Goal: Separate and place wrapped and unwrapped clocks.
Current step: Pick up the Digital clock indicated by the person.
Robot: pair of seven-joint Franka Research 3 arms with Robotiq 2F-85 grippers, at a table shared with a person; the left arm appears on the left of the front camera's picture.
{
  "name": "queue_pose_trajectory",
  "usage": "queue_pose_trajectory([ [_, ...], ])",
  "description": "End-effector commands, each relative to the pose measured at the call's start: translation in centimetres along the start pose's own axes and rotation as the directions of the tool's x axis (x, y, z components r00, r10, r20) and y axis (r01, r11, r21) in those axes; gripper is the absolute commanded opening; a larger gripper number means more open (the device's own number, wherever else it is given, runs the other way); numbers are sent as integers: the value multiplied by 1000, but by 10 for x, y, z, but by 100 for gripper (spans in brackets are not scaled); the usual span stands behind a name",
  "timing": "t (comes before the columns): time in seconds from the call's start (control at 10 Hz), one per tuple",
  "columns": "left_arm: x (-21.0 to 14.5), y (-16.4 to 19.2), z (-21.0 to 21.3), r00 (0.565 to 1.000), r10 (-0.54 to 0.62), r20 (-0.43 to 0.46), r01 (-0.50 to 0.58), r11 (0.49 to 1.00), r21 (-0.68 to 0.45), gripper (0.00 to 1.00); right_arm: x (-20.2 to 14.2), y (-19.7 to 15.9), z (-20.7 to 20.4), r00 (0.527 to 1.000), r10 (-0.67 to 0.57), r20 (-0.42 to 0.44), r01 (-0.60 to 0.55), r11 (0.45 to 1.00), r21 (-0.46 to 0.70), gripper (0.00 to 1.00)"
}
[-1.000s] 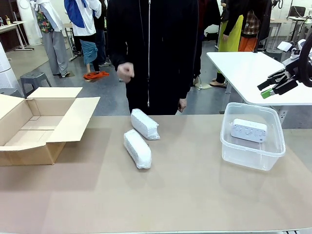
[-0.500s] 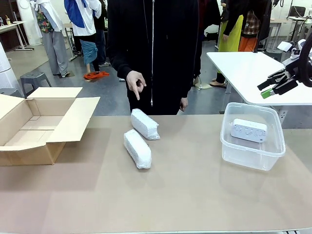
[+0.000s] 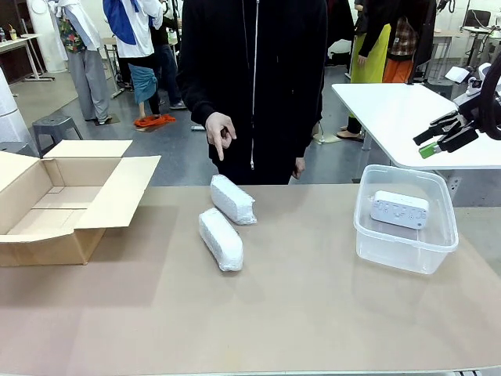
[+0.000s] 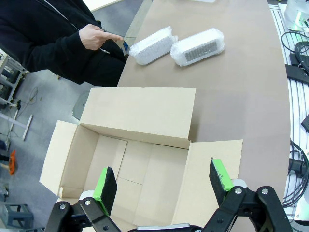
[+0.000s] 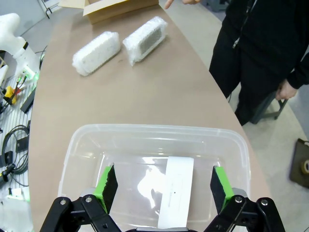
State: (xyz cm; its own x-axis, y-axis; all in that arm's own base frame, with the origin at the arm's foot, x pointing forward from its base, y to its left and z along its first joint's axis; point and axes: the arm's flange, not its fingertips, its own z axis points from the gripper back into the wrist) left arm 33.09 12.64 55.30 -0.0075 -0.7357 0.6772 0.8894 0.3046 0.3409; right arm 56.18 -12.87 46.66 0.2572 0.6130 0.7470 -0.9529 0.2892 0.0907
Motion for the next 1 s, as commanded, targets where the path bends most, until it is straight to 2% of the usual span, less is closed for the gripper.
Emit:
queue_pose_trajectory([
  [0.0,-2,1,0,1000,-19,22,19,1000,3,100,0,0,-1,1000,-1,0,1,1000,2,100],
  [0.8,-2,1,0,1000,-19,22,19,1000,3,100,0,0,-1,1000,-1,0,1,1000,2,100],
  [0.9,0,0,0,1000,0,0,0,1000,0,100,0,0,-1,1000,-1,0,1,1000,2,100],
])
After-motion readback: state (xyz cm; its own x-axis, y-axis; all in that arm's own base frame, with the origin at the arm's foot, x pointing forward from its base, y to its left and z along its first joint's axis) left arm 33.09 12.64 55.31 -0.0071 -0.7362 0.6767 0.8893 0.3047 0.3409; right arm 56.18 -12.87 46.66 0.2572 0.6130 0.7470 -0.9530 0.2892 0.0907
